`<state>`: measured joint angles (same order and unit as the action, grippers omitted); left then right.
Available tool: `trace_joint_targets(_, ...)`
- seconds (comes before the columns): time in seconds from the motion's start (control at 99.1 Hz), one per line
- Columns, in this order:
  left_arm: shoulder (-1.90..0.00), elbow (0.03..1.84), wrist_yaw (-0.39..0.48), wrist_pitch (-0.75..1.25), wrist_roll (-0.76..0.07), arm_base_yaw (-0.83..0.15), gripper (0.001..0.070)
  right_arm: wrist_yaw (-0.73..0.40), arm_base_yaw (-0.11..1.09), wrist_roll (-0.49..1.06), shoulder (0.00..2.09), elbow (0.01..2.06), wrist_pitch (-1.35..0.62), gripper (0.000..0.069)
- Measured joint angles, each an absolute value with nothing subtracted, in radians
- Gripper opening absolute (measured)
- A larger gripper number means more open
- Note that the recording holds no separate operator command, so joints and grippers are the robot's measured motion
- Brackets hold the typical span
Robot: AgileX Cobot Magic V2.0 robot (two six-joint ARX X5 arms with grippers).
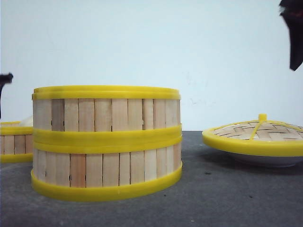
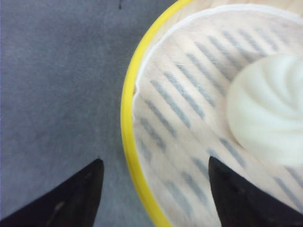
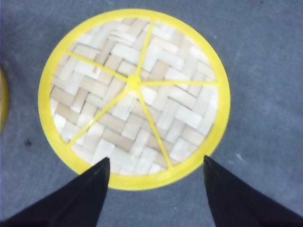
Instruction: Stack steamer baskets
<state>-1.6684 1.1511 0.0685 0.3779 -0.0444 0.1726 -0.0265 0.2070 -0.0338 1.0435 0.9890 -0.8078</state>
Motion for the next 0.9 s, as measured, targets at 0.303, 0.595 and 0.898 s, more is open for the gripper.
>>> trace_joint_targets(0.303, -1.761, 1.163, 0.068, 0.355, -0.046, 0.172, 0.0381, -0.027, 0.203, -0.034, 1.002, 0.989, -0.819, 0.0383)
trace_joint_targets(0.595, -1.761, 1.163, 0.056, 0.337, -0.067, 0.176, 0.0118, -0.027, 0.203, -0.048, 1.002, 0.989, -0.831, 0.0383)
trace_joint_targets(0.898, -1.762, 1.164, 0.062, 0.328, -0.074, 0.174, 0.0030, -0.025, 0.203, -0.057, 0.996, 0.981, -0.862, 0.0383)
